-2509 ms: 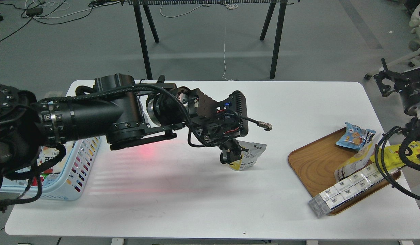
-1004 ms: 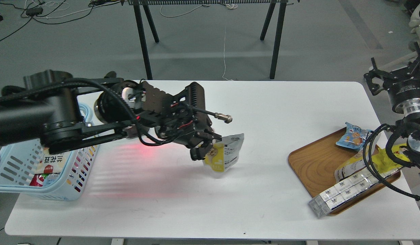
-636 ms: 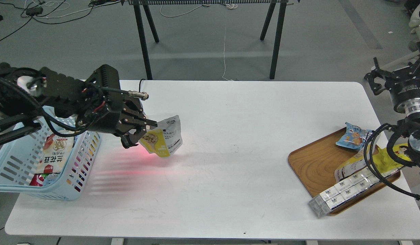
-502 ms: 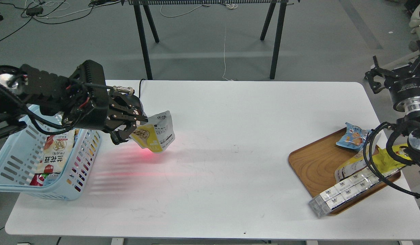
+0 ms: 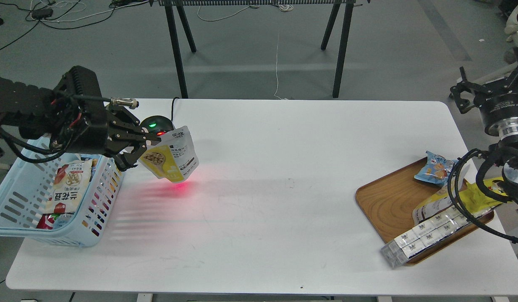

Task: Scan snack and place in basket
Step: 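Hold the pouch in front of the barcode scanner with the left gripper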

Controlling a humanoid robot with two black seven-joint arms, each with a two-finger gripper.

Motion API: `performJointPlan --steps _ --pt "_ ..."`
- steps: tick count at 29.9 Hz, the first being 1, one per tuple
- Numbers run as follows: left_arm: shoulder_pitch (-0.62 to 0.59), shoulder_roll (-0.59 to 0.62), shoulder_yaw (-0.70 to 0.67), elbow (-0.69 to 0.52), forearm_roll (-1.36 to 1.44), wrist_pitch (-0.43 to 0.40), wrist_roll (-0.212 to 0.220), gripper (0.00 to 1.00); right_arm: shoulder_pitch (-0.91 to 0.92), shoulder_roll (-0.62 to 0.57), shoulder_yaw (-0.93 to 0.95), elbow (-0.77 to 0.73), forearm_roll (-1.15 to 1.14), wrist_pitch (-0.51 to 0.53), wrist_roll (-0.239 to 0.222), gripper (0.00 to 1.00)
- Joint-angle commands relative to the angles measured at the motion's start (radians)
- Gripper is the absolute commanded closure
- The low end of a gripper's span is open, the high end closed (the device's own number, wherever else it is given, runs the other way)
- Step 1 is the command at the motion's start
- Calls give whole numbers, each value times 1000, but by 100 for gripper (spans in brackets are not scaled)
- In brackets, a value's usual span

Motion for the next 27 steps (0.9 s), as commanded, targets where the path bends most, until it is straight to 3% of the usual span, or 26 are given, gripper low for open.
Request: performJointPlan --steps 1,27 --pt "5 -3 0 8 0 -1 0 100 0 1 0 0 0 0 0 2" --pt "38 -24 0 16 0 -1 0 100 0 8 0 -2 -1 0 0 2"
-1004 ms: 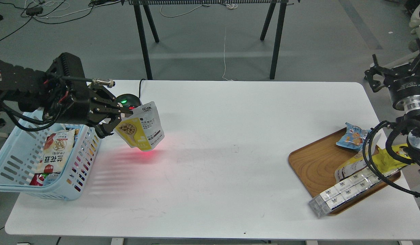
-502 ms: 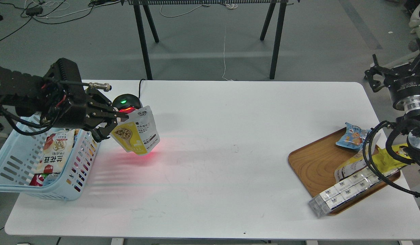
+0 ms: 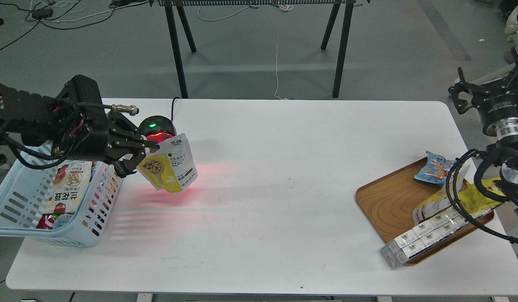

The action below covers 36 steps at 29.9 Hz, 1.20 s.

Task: Scan snack and place in basket
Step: 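Hold the pouch in front of the barcode scanner with the left gripper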

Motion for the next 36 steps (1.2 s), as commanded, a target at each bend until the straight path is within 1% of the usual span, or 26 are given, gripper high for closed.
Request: performJointPlan --steps 1,7,15,20,36 --pt "0 -19 -2 0 0 -2 0 100 0 0 0 0 1 0 0 2" --pt "-3 -60 -9 0 0 -3 0 100 0 0 0 0 1 0 0 2" --pt "-6 -82 -13 21 0 0 0 100 0 0 0 -2 1 0 0 2" --pt "-4 -110 -68 46 0 -2 0 100 0 0 0 0 -1 0 0 2" --pt "-1 -110 -65 92 0 -5 0 100 6 0 -1 -2 -1 0 0 2"
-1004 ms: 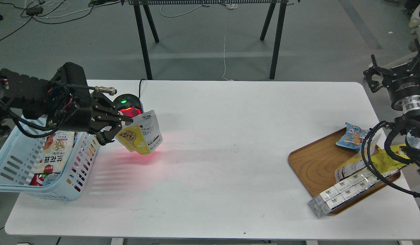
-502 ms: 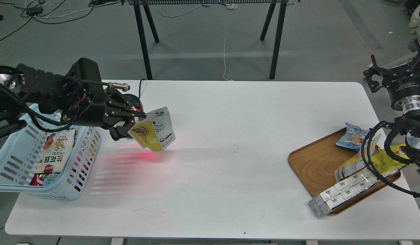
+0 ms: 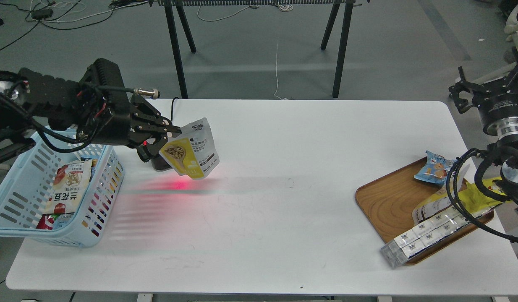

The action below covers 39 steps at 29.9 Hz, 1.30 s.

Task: Scan snack and place in basket
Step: 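Hold the pouch in front of the barcode scanner with the left gripper, then carry the pouch over the blue basket and drop it in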

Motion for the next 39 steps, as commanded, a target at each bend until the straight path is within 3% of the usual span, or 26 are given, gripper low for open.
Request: performJointPlan --steps 1,12,24,29,39 --pt "2 4 6 15 0 -2 0 100 0 1 0 0 0 0 0 2" --pt "29 6 9 74 0 -2 0 100 11 0 0 0 0 0 0 2" --pt "26 33 1 20 0 4 0 100 12 0 0 -2 -8 0 0 2" --pt "20 156 -19 -61 0 18 0 100 12 1 0 -2 -8 0 0 2" --pt "20 444 -124 -143 0 185 0 100 14 7 1 -2 -8 0 0 2"
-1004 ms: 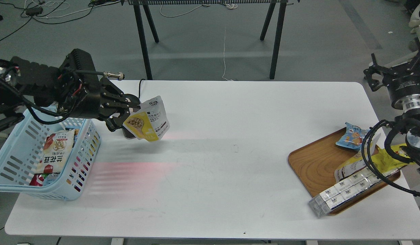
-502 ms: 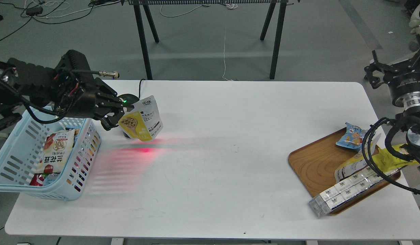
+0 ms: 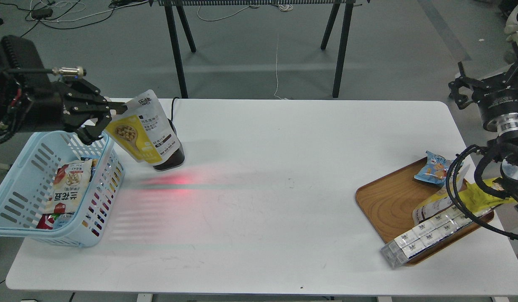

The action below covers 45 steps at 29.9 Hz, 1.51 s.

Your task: Scan snack and place in basket

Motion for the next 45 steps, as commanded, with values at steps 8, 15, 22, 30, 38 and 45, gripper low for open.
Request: performJointPlan --steps 8,15,22,30,38,45 --pt "5 241 -8 27 0 56 0 100 12 8 0 0 0 0 0 2" --pt "5 322 110 103 0 208 0 100 14 19 1 -34 -4 0 0 2" --pt "5 359 234 122 0 301 0 100 15 28 1 -34 -9 0 0 2" --pt "5 359 285 122 0 312 0 100 24 28 1 -34 -9 0 0 2" --pt "5 358 294 122 0 321 0 83 26 26 1 -32 -9 0 0 2" --pt "4 347 290 122 0 347 0 67 29 26 0 -32 -9 0 0 2"
